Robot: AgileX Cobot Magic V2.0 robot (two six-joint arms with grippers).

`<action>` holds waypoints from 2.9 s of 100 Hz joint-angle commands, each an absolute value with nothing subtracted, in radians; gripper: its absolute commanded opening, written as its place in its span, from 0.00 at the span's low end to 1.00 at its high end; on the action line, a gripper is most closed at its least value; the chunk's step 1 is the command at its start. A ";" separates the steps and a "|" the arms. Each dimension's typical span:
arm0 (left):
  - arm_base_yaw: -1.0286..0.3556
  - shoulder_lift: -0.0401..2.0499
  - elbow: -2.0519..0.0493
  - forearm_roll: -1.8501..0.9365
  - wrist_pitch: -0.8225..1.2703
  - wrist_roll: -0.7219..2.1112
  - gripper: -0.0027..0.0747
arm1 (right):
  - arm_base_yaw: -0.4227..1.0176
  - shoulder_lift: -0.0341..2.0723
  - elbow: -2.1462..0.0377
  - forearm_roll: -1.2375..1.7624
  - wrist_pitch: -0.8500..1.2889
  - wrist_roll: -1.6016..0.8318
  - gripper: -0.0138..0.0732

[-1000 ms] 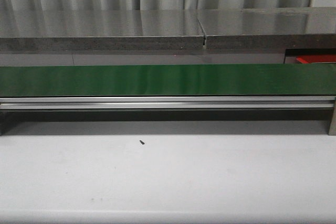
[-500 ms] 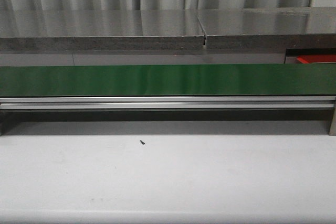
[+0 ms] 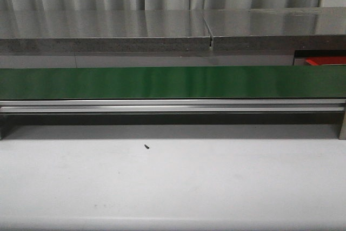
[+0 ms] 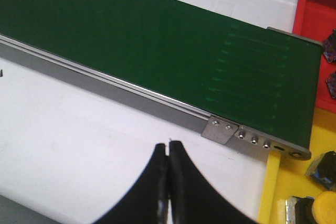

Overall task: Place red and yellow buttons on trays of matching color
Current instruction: 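Move the left gripper over the red buttons on the table, then grasp a red button with the left gripper and lift it over the belt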

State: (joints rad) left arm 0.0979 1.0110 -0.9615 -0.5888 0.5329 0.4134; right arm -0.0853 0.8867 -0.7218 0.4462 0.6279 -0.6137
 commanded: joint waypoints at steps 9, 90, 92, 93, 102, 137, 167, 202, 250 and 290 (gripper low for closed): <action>0.228 1.199 -1.153 -0.604 0.554 0.390 0.69 | -0.083 0.876 -0.748 0.457 0.574 -0.623 0.08; 0.401 1.943 -1.618 -0.567 0.594 0.301 0.67 | -0.083 0.876 -0.748 0.457 0.574 -0.623 0.08; 0.401 1.953 -1.626 -0.558 0.592 0.296 0.67 | -0.083 0.876 -0.748 0.457 0.574 -0.623 0.08; 0.401 1.959 -1.629 -0.556 0.592 0.296 0.67 | -0.083 0.876 -0.748 0.457 0.574 -0.623 0.08; 0.401 1.996 -1.665 -0.540 0.592 0.294 0.67 | -0.083 0.876 -0.748 0.457 0.574 -0.623 0.08; 0.395 2.116 -1.800 -0.529 0.602 0.294 0.67 | -0.083 0.876 -0.748 0.457 0.574 -0.623 0.08; 0.384 2.177 -1.870 -0.520 0.603 0.294 0.67 | -0.083 0.876 -0.748 0.457 0.574 -0.623 0.08; 0.375 2.243 -1.954 -0.520 0.626 0.294 0.67 | -0.083 0.876 -0.748 0.457 0.574 -0.623 0.08; 0.371 2.207 -1.954 -0.531 0.689 0.294 0.03 | -0.083 0.876 -0.748 0.457 0.574 -0.623 0.08; 0.362 1.929 -1.952 -0.584 0.876 0.293 0.02 | -0.083 0.876 -0.748 0.457 0.574 -0.623 0.08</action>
State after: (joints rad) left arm 0.3744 2.0499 -1.9220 -0.5322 0.8551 0.3014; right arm -0.0853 0.8867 -0.7218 0.4462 0.6279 -0.6153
